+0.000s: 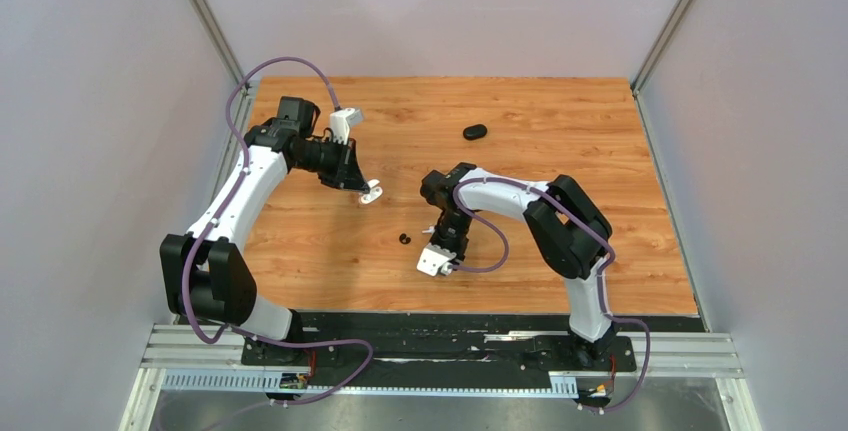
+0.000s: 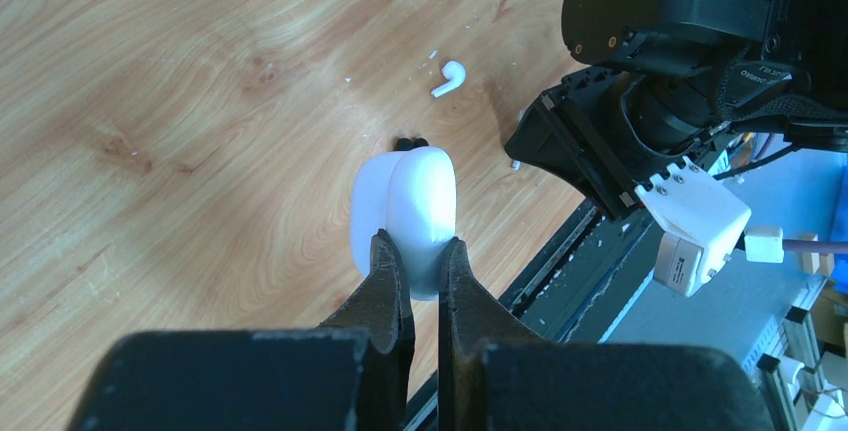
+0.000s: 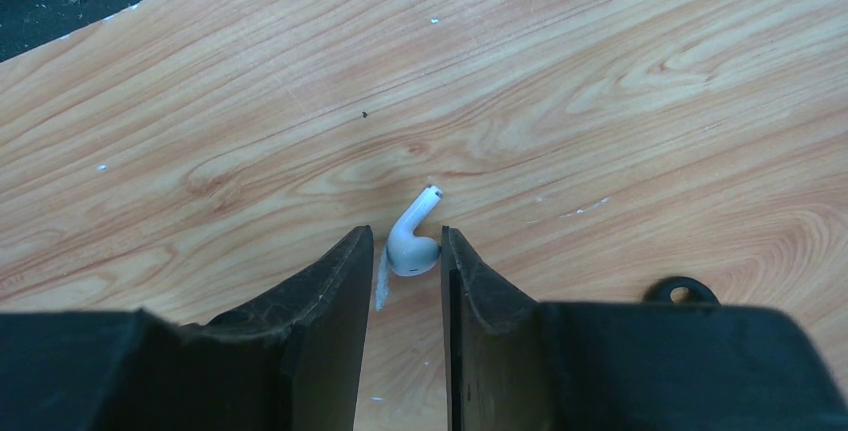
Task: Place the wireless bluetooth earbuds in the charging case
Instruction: Adjust the earbud at the center of the board.
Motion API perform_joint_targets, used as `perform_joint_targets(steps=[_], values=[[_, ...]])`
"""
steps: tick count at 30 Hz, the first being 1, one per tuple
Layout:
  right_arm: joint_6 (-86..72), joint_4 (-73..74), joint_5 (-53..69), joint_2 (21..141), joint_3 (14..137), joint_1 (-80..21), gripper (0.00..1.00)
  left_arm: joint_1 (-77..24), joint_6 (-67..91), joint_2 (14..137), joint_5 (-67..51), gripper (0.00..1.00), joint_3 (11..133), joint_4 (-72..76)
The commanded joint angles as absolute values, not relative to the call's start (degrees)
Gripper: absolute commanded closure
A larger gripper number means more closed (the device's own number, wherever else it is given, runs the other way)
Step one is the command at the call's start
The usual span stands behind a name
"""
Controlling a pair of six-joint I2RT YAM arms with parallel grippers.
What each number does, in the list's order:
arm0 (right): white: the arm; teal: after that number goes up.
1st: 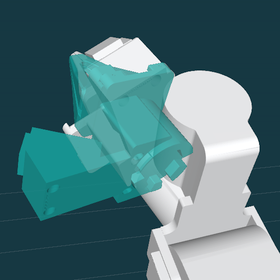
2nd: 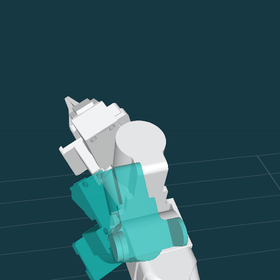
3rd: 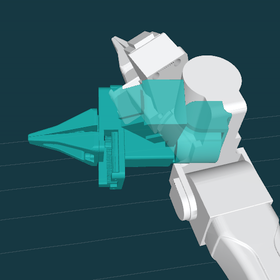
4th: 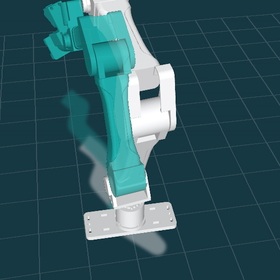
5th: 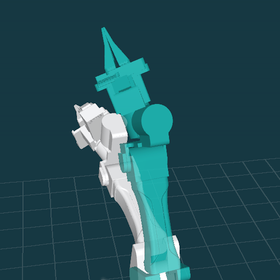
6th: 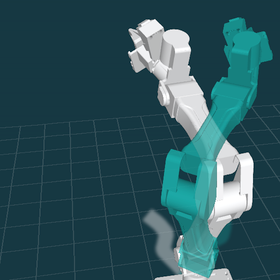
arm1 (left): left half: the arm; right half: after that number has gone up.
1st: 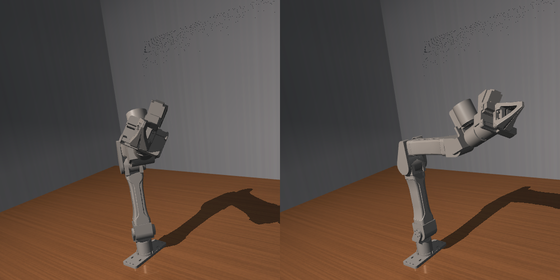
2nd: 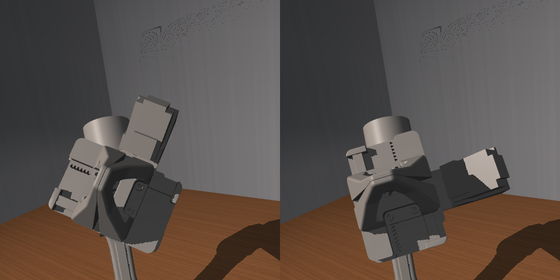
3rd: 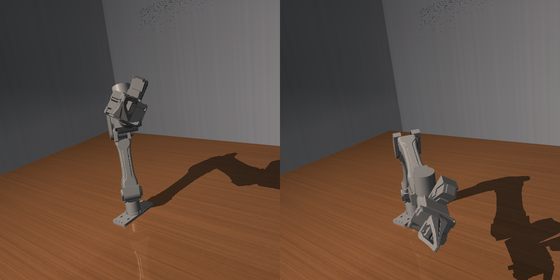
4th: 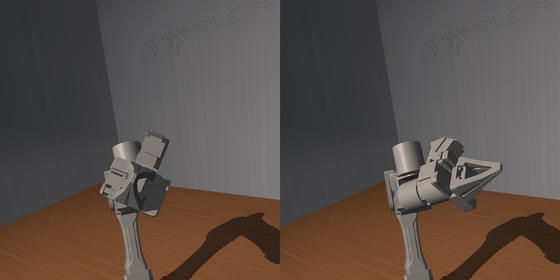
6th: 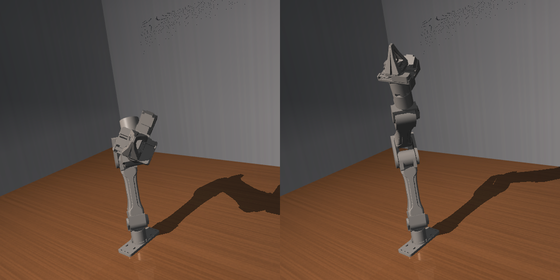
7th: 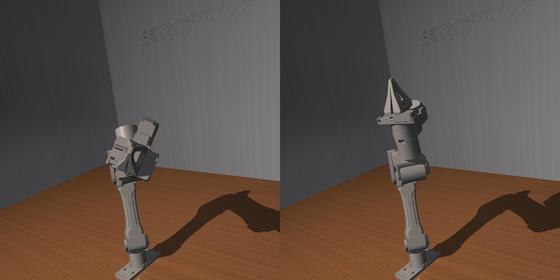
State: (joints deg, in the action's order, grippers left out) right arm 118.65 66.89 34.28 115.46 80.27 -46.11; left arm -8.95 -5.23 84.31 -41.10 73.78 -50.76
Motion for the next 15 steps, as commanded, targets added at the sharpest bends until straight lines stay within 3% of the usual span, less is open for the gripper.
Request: perform_joint_targets(steps=[1, 15], values=[[125.50, 69.03, 34.32, 116.72, 82.45, -46.58, 0.70, -8.61, -5.00, 81.91, -42.34, 1.00, 73.81, -49.46], [117.26, 68.64, 29.98, 117.15, 83.34, -46.47, 0.74, -8.61, -4.91, 82.08, -42.45, 1.00, 73.86, -49.28]])
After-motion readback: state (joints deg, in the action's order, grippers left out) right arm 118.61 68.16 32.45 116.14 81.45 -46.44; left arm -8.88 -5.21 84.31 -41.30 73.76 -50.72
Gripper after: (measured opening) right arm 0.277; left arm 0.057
